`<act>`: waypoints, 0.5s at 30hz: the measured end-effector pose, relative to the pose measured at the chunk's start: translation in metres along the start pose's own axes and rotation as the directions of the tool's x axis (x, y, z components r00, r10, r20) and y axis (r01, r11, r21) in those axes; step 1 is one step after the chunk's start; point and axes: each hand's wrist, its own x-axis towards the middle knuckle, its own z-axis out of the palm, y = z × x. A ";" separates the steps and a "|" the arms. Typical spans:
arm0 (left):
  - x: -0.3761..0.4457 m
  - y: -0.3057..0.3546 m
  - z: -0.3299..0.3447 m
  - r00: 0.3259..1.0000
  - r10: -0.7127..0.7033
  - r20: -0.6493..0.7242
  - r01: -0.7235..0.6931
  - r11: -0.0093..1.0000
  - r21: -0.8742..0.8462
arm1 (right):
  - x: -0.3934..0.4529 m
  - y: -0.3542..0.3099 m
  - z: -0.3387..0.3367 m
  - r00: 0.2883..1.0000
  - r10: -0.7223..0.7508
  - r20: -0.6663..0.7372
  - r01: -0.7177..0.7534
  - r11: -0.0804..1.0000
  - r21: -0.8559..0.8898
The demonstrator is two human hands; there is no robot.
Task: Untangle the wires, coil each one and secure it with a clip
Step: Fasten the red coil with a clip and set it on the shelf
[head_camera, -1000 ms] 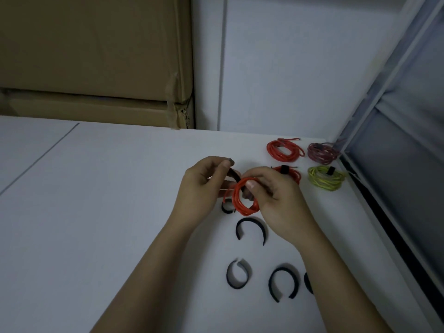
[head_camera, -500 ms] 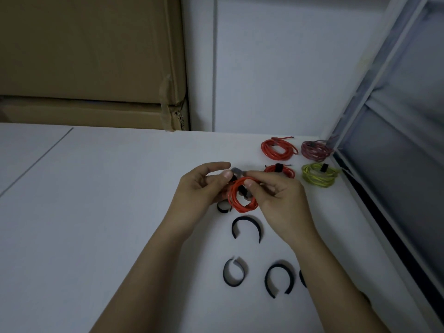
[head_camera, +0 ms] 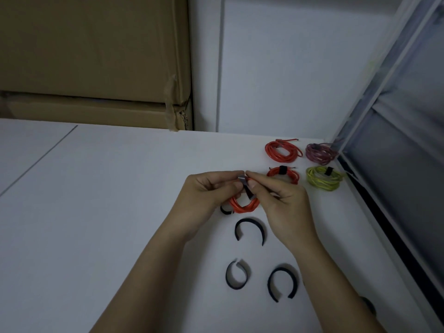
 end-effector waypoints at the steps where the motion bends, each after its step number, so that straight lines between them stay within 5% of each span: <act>1: 0.000 0.000 0.000 1.000 0.002 -0.017 -0.002 1.000 0.002 | 0.000 0.000 0.001 1.000 -0.004 0.009 0.004 1.000 0.002; 9: 0.001 -0.001 -0.001 0.997 0.035 -0.071 -0.029 0.997 0.072 | 0.000 0.006 0.003 0.936 -0.352 0.005 0.337 0.893 -0.298; 15: 0.001 -0.002 -0.001 0.995 0.057 -0.081 -0.048 0.994 0.103 | 0.001 0.007 -0.004 0.889 -0.434 0.147 0.457 0.815 -0.357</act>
